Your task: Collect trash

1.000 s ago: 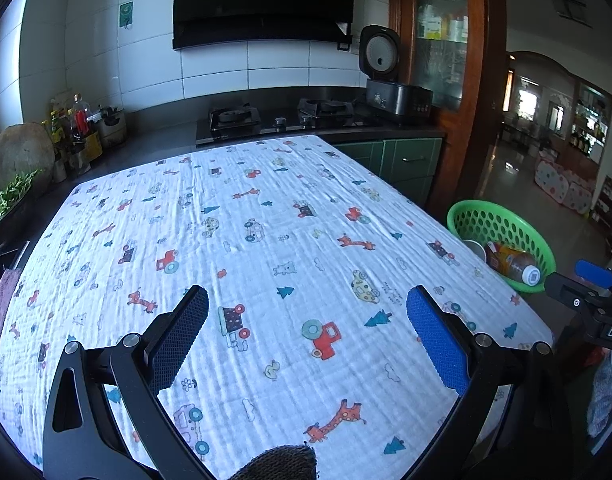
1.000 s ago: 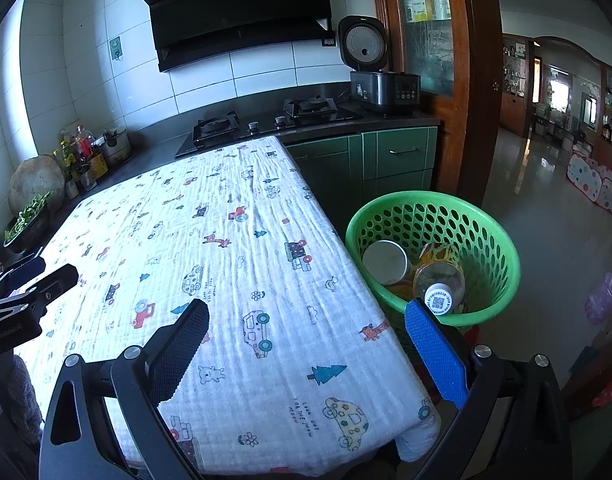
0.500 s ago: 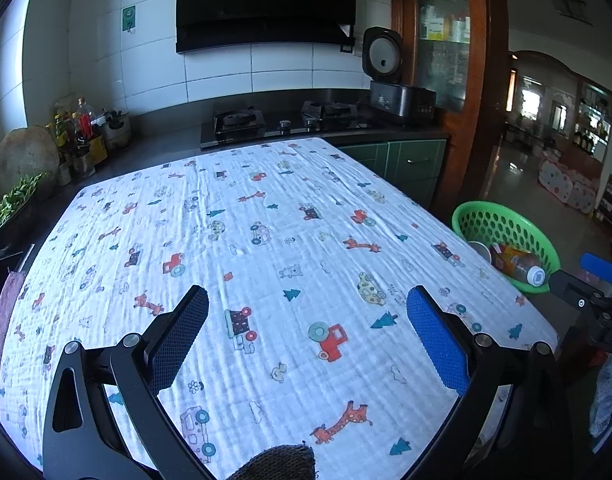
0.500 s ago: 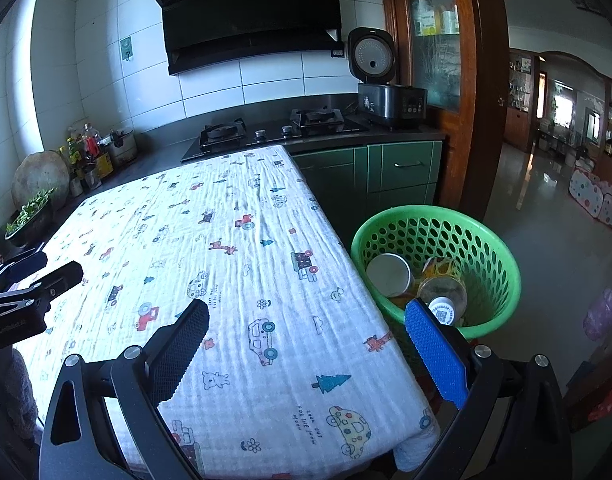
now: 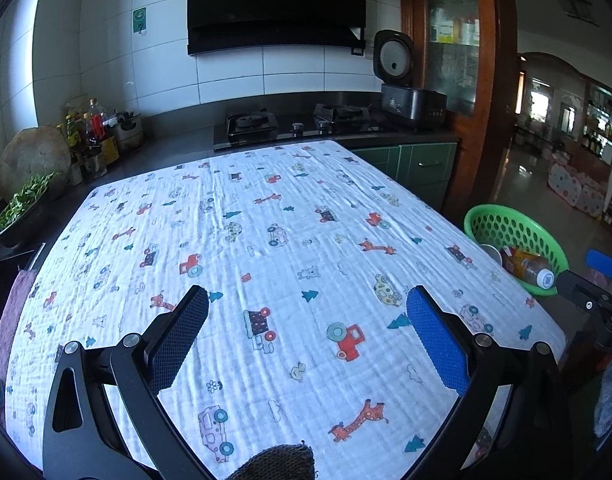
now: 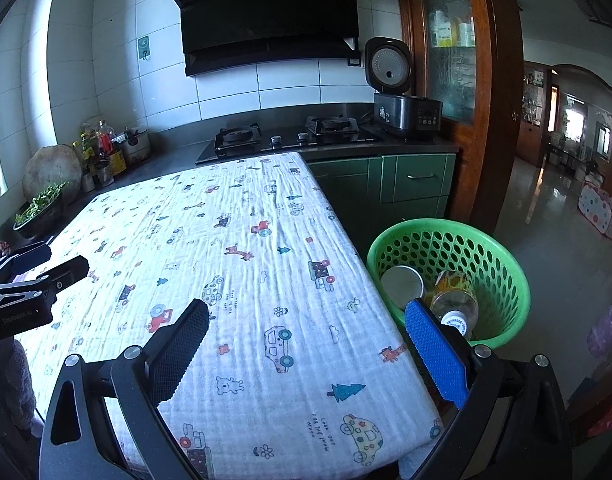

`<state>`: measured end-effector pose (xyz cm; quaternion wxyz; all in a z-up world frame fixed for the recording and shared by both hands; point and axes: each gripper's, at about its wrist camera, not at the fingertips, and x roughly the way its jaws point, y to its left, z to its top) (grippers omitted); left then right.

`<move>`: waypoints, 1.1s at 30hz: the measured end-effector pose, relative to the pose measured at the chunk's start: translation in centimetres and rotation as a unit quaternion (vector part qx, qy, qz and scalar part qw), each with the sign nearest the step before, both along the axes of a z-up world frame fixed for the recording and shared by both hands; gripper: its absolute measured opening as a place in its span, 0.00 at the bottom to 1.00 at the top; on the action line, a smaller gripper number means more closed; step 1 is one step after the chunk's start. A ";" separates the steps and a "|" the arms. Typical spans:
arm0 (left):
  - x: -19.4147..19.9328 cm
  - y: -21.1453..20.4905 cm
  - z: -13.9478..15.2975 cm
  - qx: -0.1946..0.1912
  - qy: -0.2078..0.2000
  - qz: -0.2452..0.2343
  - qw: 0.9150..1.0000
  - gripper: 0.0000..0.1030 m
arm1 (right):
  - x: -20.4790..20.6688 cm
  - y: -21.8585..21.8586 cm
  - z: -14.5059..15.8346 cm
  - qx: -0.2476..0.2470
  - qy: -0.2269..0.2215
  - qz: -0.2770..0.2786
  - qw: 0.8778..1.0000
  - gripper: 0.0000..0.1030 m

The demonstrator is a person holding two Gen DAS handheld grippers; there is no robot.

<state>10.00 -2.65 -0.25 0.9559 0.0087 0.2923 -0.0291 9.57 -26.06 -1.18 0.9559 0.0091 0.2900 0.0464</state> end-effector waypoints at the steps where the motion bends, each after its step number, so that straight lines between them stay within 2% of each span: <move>1: 0.0 0.0 0.0 0.000 0.000 0.000 1.000 0.95 | 0.0 0.1 0.0 0.000 -0.001 0.002 1.000 0.92; 33: 0.5 0.4 -0.5 0.009 0.011 0.021 1.000 0.95 | 0.4 1.5 -0.7 -0.008 -0.003 0.028 1.000 0.92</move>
